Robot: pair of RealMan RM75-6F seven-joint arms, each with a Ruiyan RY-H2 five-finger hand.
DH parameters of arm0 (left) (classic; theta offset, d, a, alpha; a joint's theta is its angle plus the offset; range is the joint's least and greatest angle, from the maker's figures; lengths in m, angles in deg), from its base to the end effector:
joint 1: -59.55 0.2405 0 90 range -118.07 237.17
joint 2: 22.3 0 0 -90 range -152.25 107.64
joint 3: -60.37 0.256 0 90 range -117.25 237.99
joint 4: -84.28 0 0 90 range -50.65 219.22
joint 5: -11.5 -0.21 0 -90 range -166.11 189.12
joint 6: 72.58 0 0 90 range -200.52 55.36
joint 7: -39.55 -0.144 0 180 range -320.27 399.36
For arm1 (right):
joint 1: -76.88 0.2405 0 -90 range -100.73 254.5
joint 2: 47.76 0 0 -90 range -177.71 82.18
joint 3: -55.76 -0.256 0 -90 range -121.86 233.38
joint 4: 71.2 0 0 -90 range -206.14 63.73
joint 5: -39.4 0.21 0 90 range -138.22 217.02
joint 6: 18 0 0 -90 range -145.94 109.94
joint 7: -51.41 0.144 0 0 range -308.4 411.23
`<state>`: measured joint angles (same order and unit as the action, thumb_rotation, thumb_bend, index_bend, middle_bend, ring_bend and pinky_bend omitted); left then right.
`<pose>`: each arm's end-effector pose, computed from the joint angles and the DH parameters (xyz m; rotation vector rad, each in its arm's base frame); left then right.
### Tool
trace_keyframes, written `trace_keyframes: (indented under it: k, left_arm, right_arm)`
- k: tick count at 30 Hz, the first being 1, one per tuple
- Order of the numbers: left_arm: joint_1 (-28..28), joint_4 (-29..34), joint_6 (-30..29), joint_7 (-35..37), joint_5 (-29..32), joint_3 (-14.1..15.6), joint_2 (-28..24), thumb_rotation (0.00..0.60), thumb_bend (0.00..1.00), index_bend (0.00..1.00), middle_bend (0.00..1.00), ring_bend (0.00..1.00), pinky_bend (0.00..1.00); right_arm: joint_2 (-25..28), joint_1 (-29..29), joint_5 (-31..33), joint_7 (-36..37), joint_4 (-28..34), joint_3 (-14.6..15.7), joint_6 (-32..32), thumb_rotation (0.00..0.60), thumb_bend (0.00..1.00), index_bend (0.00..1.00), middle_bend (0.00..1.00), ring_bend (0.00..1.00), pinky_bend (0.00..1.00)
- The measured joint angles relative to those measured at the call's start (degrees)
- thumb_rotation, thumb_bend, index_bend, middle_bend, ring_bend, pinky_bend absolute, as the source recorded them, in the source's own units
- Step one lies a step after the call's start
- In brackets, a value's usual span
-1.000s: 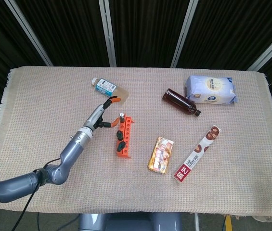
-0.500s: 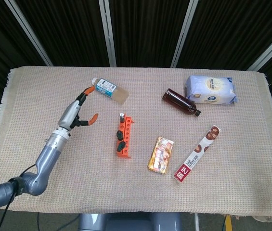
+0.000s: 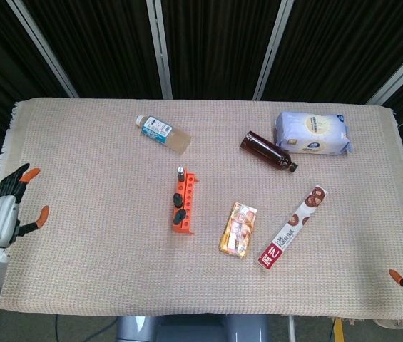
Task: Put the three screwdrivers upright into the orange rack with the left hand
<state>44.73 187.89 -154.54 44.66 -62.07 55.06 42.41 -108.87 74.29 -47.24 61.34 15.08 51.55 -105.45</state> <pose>-0.2610 0.2322 0.1450 -1.2409 -1.1525 -1.1410 -0.3493 -0.1434 0.1962 1.2732 -0.9310 0.8715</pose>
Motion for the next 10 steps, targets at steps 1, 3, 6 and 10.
trace_keyframes:
  k: [1,3,6,10]
  left_arm:
    - [1.60,-0.13,-1.60,0.88,-1.68,1.29,-0.43,0.600,0.41,0.13,0.00,0.00,0.00]
    - [4.28,-0.83,-4.49,2.07,-4.61,3.33,-0.75,0.600,0.41,0.14,0.00,0.00,0.00]
    - [7.69,-2.62,-8.36,2.89,-8.35,5.88,-0.68,0.600,0.41,0.15,0.00,0.00,0.00]
    - [12.28,-5.93,-13.04,4.59,-12.42,8.52,0.00,0.600,0.41,0.16,0.00,0.00,0.00]
  right_arm:
    - [-0.10,0.32,-0.58,-0.19,-0.02,0.08,0.04,0.600,0.00,0.06,0.00,0.00,0.00]
    - [-0.24,0.88,-1.59,-0.58,0.00,0.17,0.06,0.600,0.00,0.04,0.00,0.00,0.00]
    - [-0.45,1.97,-3.69,-1.58,0.25,0.34,0.03,0.600,0.00,0.01,0.00,0.00,0.00]
    - [-0.50,3.21,-6.42,-3.92,1.46,0.86,-0.07,0.600,0.00,0.00,0.00,0.00,0.00]
